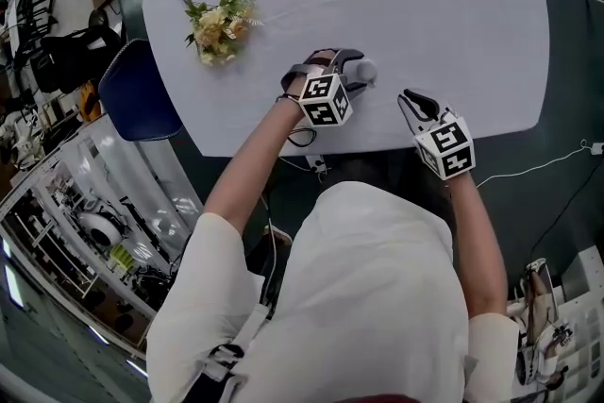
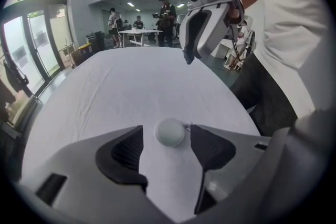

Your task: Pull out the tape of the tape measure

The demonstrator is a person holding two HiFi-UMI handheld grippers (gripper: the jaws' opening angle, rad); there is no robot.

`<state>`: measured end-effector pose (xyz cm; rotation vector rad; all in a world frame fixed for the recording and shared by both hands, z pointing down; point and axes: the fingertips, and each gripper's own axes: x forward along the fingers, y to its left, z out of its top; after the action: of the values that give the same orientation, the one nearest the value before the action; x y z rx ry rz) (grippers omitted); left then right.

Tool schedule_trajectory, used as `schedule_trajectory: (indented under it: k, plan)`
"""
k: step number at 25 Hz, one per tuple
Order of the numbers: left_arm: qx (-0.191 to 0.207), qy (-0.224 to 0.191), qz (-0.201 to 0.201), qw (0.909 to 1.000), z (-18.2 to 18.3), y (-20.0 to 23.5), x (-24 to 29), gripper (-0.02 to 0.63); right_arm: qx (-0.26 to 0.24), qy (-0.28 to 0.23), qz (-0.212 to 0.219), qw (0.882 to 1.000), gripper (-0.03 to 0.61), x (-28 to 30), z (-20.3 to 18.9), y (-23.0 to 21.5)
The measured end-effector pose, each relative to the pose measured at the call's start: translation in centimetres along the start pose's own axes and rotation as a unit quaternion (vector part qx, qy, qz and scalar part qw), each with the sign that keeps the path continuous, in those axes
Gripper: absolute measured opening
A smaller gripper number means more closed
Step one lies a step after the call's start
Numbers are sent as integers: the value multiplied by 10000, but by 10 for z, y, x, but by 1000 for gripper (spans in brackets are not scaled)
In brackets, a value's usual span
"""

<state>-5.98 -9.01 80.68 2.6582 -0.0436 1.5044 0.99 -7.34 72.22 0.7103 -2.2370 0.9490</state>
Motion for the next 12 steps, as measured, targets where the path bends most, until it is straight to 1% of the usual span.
schedule_trajectory:
  k: [2,6,12]
  plan:
    - [169,59,-20,9998,-2,-3,8,272,67,14,22,10000,58,2,-3,0]
    - [419,172,-37,9990,-13,-4,22,272,223,17,58,9997,58,13,-10,6]
    - [501,131,-231,9984,-17,-2,29,270,358,44,55,9993,58,18,-21,3]
